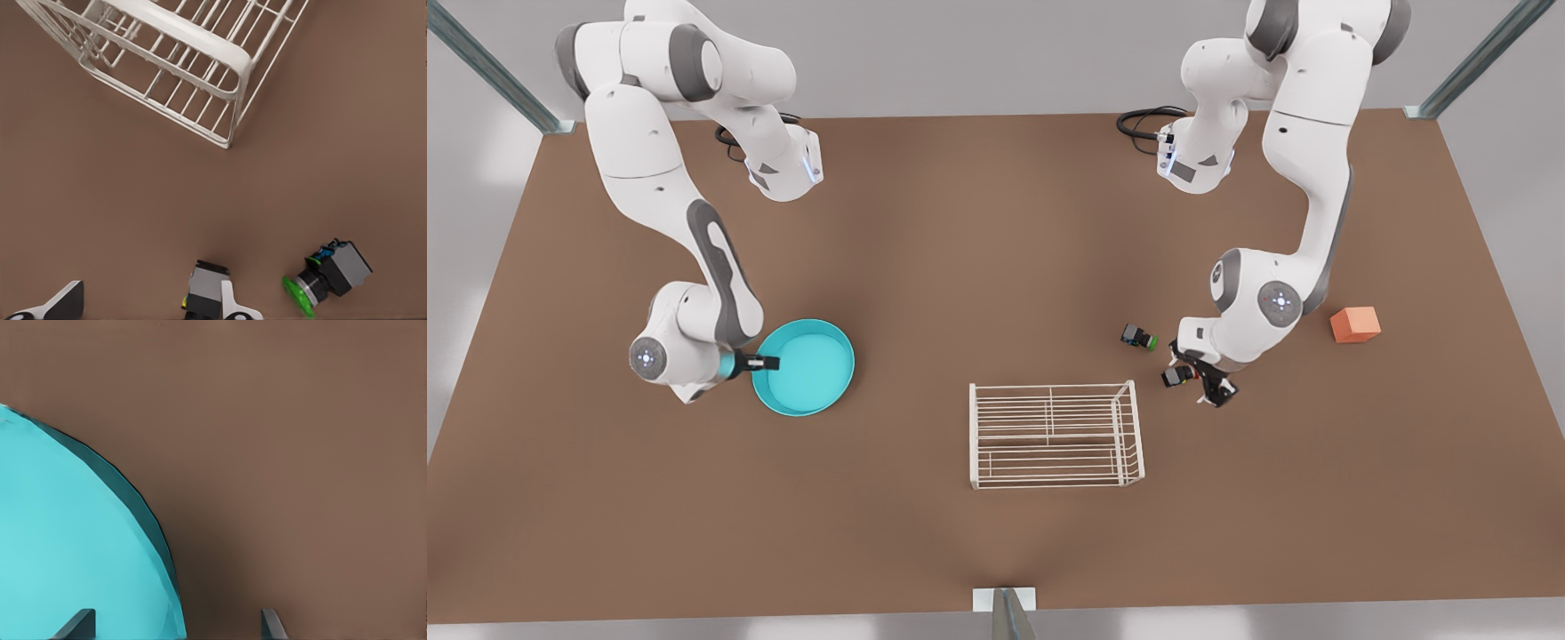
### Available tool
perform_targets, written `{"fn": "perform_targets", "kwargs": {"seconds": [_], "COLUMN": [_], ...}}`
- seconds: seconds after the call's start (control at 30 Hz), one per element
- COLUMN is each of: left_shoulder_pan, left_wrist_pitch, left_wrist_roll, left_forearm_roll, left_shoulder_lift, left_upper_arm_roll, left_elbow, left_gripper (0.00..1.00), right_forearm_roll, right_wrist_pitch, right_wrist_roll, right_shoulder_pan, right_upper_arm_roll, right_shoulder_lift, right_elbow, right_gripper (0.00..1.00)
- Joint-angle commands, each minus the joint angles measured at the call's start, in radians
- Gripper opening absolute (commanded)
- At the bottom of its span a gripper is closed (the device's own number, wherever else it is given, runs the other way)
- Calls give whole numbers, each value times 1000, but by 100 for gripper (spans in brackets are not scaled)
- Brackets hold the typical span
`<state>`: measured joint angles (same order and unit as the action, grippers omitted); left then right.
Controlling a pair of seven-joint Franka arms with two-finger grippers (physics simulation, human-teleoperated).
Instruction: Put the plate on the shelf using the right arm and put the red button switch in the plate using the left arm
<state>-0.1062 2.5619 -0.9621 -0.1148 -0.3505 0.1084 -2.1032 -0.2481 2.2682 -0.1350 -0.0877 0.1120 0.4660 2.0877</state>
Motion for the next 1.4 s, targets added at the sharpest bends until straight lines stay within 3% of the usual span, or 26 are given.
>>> {"fn": "perform_targets", "kwargs": {"seconds": [0.0, 0.07, 0.1, 0.33, 0.4, 0.43, 0.7, 0.83, 0.93, 1.17, 1.37], "left_shoulder_pan": [0, -1, -1, -1, 0, 0, -1, -1, -1, -1, 2], "left_wrist_pitch": [81, 92, 92, 84, 84, 84, 81, 83, 83, 95, 121], "left_wrist_roll": [-293, -300, -302, -302, -303, -303, -323, -326, -328, -326, -326], "left_forearm_roll": [1, 4, 6, 12, 10, 10, 10, 10, 10, 9, 12], "left_shoulder_lift": [1, 5, 5, -5, -18, -19, -31, -39, -47, -85, -126], "left_upper_arm_roll": [1, -1, -1, -1, -3, -3, -3, -3, -3, -3, -6], "left_elbow": [-11, -23, -31, -69, -74, -77, -103, -103, -104, -90, -74], "left_gripper": [100, 100, 100, 100, 100, 100, 100, 100, 100, 100, 100], "right_forearm_roll": [-36, -95, -246, -313, -310, -301, -303, -301, -300, -108, -2], "right_wrist_pitch": [31, 33, 33, 37, 40, 40, 45, 36, 24, -150, -274], "right_wrist_roll": [-104, -168, -308, -405, -403, -405, -403, -382, -382, -333, -213], "right_shoulder_pan": [-4, -4, -4, 14, 14, 14, 2, -14, -14, -26, -64], "right_upper_arm_roll": [0, 0, -2, -2, -2, -2, 2, 14, 15, 40, 31], "right_shoulder_lift": [-15, -24, -20, 3, 5, 3, 34, 14, -7, -243, -251], "right_elbow": [-2, -2, 0, 0, 0, -2, -9, -11, -11, -17, -202], "right_gripper": [92, 87, 89, 84, 53, 45, 40, 21, 19, 19, 19]}}
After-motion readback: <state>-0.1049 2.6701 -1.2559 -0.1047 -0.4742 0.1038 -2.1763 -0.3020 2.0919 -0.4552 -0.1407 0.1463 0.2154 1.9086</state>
